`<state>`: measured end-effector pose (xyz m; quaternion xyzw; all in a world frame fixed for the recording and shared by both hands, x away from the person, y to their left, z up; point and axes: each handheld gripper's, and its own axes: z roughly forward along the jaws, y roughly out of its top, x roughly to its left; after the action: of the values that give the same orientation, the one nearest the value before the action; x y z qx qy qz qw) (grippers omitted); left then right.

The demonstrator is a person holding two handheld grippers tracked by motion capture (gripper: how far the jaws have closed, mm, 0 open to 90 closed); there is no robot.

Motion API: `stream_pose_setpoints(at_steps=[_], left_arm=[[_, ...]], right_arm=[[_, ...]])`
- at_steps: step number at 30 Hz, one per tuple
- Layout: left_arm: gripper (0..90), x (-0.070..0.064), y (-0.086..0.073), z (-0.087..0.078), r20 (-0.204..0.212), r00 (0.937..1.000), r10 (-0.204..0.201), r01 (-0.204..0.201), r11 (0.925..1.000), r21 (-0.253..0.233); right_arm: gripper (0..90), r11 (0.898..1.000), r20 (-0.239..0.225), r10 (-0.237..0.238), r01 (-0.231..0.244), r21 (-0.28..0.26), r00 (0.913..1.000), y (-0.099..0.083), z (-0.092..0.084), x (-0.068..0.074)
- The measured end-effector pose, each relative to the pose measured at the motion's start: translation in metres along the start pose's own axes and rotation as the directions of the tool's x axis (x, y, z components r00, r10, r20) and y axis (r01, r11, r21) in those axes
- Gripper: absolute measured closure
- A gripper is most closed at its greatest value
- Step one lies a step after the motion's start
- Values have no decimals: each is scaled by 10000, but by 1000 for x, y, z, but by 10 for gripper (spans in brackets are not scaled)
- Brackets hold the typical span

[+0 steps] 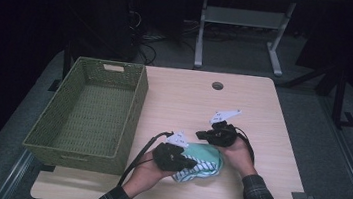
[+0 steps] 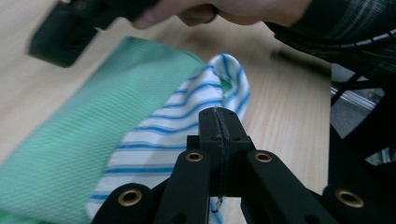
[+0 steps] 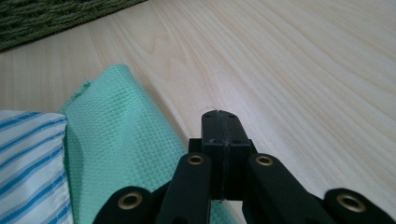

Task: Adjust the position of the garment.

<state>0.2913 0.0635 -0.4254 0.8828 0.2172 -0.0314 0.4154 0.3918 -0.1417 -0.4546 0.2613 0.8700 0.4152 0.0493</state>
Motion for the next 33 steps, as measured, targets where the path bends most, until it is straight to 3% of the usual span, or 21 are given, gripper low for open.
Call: stream_pose_setpoints(at_steps=[5, 13, 20, 33], left_arm=[[894, -9, -4, 15, 232, 9996, 154, -166, 9986, 501], [895, -9, -11, 30, -45, 9987, 507, -499, 9927, 1094], [895, -6, -12, 30, -237, 9986, 470, -439, 9921, 1173], [895, 10, -15, 21, -772, 9963, 379, -269, 9899, 1393]], right_arm=[[899, 9997, -117, 101, -99, 207, 9999, -2, 6, -1], [898, 9990, -157, 208, -201, 406, 9997, -12, 10, -1], [899, 9983, -103, 225, -219, 546, 9997, -19, 6, -2], [899, 9983, -3, 299, -298, 496, 9996, -32, -8, -3]])
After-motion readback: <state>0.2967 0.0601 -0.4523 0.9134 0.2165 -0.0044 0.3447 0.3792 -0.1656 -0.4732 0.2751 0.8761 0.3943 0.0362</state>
